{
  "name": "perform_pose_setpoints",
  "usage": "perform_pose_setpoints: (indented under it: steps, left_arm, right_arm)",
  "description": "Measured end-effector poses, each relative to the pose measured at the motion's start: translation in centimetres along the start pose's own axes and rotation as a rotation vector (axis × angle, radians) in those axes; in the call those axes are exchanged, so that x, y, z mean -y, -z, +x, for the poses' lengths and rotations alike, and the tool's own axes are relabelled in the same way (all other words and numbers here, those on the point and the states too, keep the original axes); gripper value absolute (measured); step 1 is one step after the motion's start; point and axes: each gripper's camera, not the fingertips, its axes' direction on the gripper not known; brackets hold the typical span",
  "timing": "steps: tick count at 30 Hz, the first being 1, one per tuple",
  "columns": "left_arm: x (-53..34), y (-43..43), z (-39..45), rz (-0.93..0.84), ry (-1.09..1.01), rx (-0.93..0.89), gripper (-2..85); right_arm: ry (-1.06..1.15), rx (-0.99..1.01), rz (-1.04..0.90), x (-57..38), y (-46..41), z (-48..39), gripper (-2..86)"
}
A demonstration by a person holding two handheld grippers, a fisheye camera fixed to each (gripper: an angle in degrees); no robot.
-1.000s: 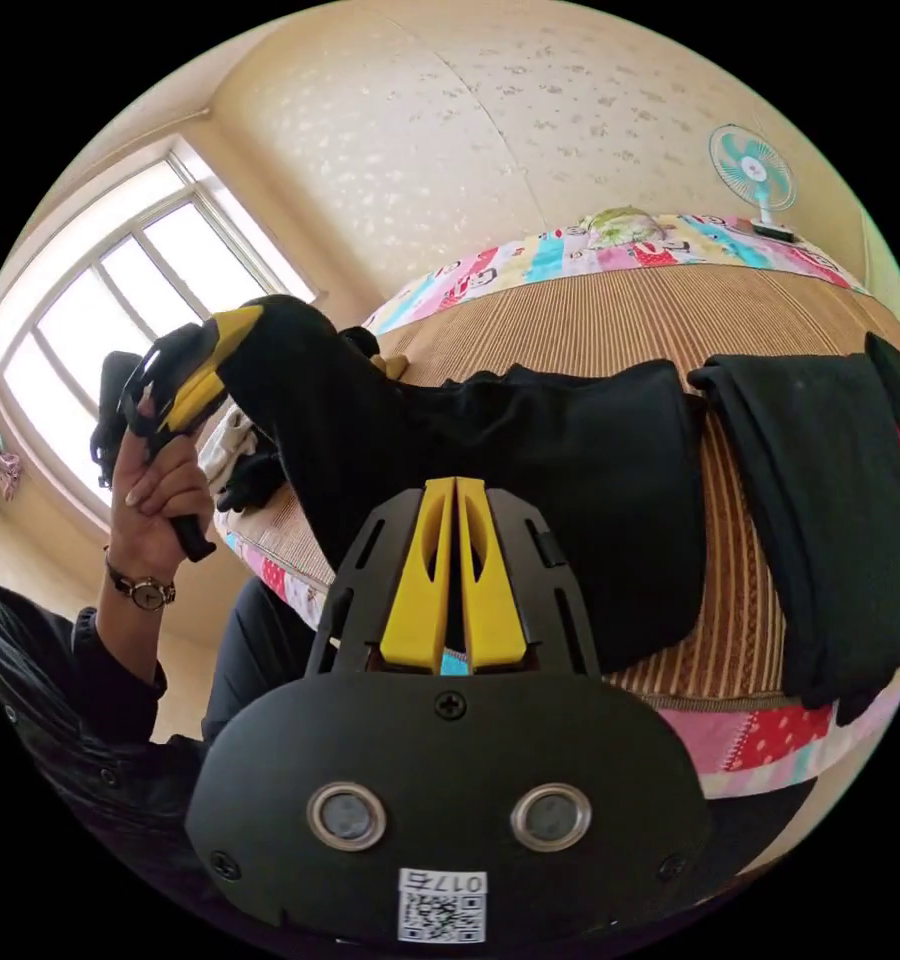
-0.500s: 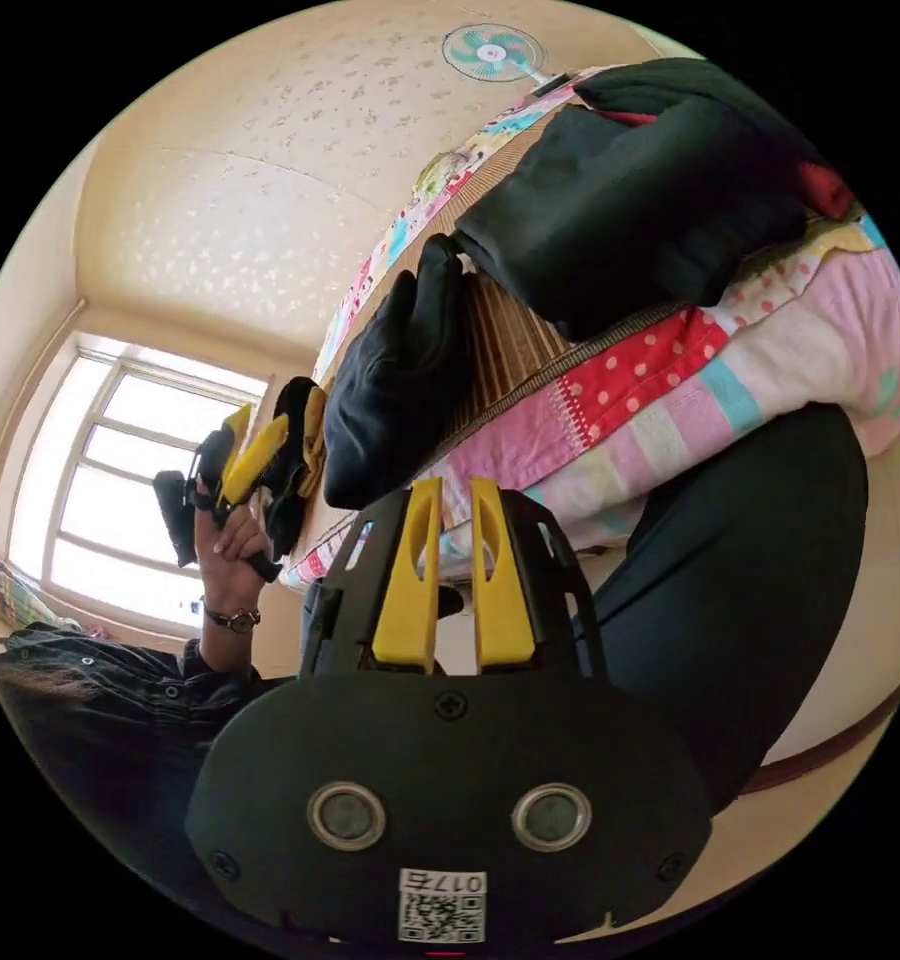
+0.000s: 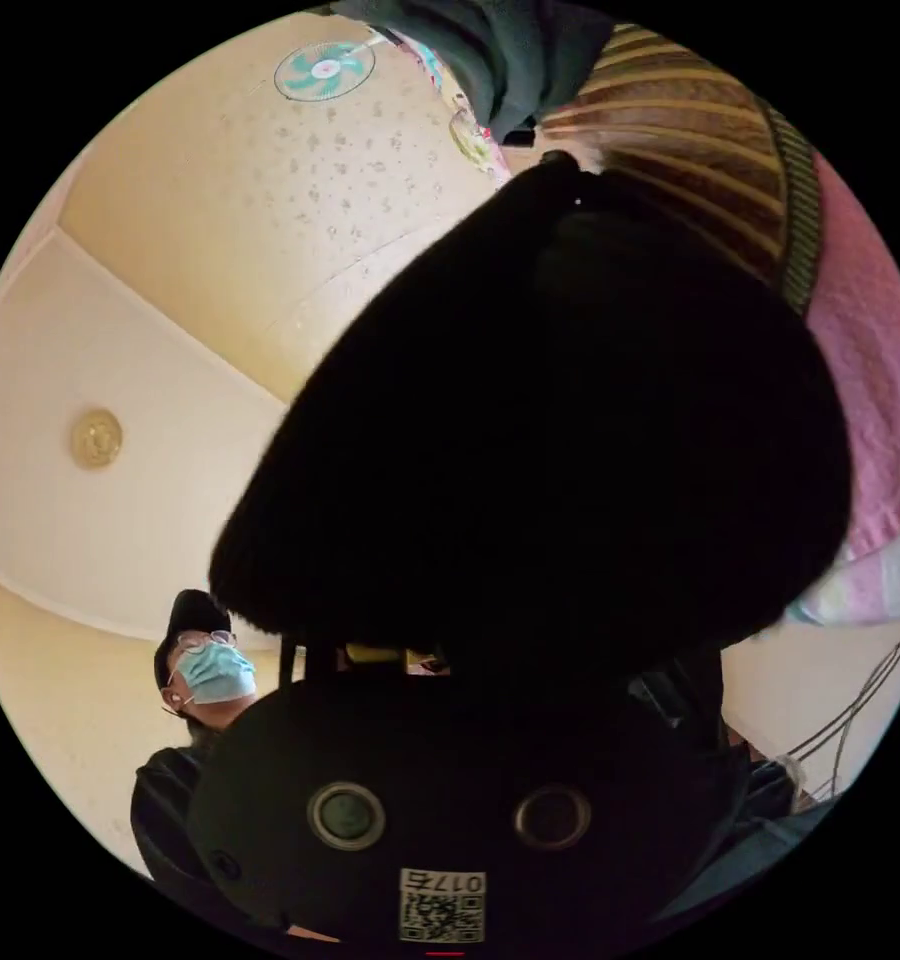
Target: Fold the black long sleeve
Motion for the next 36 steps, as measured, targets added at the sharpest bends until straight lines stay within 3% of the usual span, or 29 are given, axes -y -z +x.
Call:
perform_pose_setpoints:
  steps: [2,5,7,10,15,17,21,22,27,29,32,36]
  left_arm:
    - [-2.2,3.8,3.5,0.072,-0.120,0.110,8.2]
    - [-7.7,11.0,7.0,0.303,-0.233,0.229,10.1]
    - [-12.3,15.4,7.3,0.464,-0.177,0.319,11.1]
    - [-17.1,18.7,5.5,0.567,-0.043,0.373,12.3]
    - [-23.9,20.9,2.5,0.677,0.155,0.348,13.7]
    - [-25.8,21.1,1.8,0.699,0.206,0.365,13.6]
    - [-28.0,20.7,-0.5,0.706,0.277,0.378,13.7]
    - [-28.1,20.5,-1.2,0.700,0.281,0.367,13.7]
    - [-26.5,19.1,-3.8,0.614,0.281,0.423,13.8]
    - [-25.5,17.9,-5.0,0.564,0.277,0.466,13.5]
    - [-22.9,14.9,-7.2,0.445,0.248,0.527,10.6]
    - [-16.6,9.0,-8.9,0.202,0.159,0.615,8.3]
  right_arm:
    - [0.159,-0.036,-0.115,-0.1,-2.8,-3.4,21.1]
    - [0.294,0.120,-0.292,1.3,-9.7,-6.8,19.4]
    - [0.400,0.271,-0.413,3.4,-17.5,-9.5,18.2]
    - [0.482,0.416,-0.487,5.6,-28.2,-11.9,16.7]
    - [0.534,0.489,-0.481,7.6,-42.5,-10.6,14.1]
    - [0.476,0.408,-0.456,8.0,-46.0,-7.0,13.1]
    - [0.183,-0.015,-0.499,6.6,-48.2,7.6,10.3]
    - [0.122,-0.131,-0.529,5.3,-46.6,11.8,10.1]
    - [0.070,-0.257,-0.622,-1.5,-32.8,19.2,10.2]
    - [0.095,-0.354,-0.602,-3.3,-26.7,18.0,11.0]
    - [0.281,-0.652,-0.516,-4.9,-17.7,11.2,11.7]
    - [0.558,-1.223,-0.209,-6.6,-9.7,0.4,12.4]
